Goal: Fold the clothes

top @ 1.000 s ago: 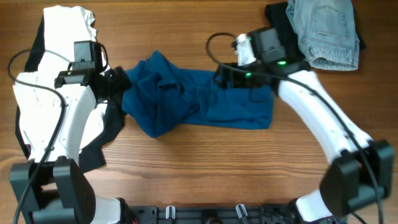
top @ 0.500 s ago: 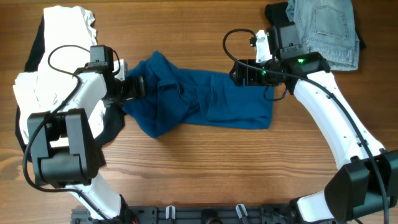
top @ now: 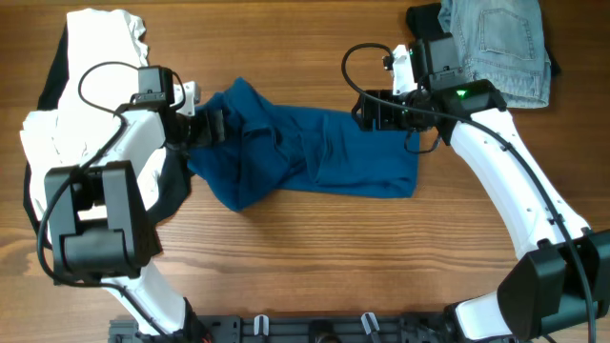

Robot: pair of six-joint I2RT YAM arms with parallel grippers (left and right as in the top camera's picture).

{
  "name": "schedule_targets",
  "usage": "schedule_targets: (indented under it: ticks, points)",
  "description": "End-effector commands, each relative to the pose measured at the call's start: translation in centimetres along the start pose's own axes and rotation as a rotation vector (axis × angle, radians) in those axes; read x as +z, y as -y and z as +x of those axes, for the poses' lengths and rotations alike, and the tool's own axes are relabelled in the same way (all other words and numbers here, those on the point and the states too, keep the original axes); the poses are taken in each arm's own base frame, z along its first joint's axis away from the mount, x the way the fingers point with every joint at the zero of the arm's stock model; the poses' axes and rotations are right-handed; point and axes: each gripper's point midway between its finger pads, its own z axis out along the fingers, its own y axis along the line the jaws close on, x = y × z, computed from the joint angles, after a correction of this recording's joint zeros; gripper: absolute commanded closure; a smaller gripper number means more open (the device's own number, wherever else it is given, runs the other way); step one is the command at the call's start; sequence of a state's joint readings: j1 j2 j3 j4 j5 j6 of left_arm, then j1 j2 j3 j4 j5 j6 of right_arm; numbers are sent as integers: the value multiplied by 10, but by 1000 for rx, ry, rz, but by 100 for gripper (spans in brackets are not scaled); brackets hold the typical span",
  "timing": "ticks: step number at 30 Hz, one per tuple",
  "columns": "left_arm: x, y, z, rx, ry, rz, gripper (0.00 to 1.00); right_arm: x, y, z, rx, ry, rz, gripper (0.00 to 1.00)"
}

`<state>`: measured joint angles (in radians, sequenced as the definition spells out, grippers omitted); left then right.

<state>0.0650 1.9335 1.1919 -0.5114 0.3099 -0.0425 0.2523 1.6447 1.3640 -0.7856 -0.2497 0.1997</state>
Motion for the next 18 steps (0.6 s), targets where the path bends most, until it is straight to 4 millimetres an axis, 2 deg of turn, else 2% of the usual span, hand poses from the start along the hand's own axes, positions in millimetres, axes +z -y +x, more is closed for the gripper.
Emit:
schedule_targets:
  ticks: [1,6,7,9,10,11,12,13,15,18]
  points:
    - [15,13,9,12,-47,79,8,-2,1,-5,-19,16,14,9]
    - [20,32,5,68,-26,91,12,-1,1,-5,-19,16,14,9]
    - [21,31,5,71,-25,78,18,-1,1,-5,-19,16,14,9]
    - [20,24,6,64,-28,49,52,-1,2,-3,-17,9,16,9]
    - [20,20,7,53,-31,42,69,-1,3,-1,-16,3,23,15]
    - [18,15,7,38,-33,38,79,0,7,1,-11,-5,42,22]
    - [14,10,7,17,-35,34,85,1,8,5,-8,-16,44,34]
    - [9,5,6,-1,-35,29,94,3,9,9,5,-27,46,49]
    - [-12,0,0,-27,-24,21,96,10,13,21,41,-57,53,71]
    - [-40,9,-15,-8,39,27,96,13,13,25,57,-66,45,71]
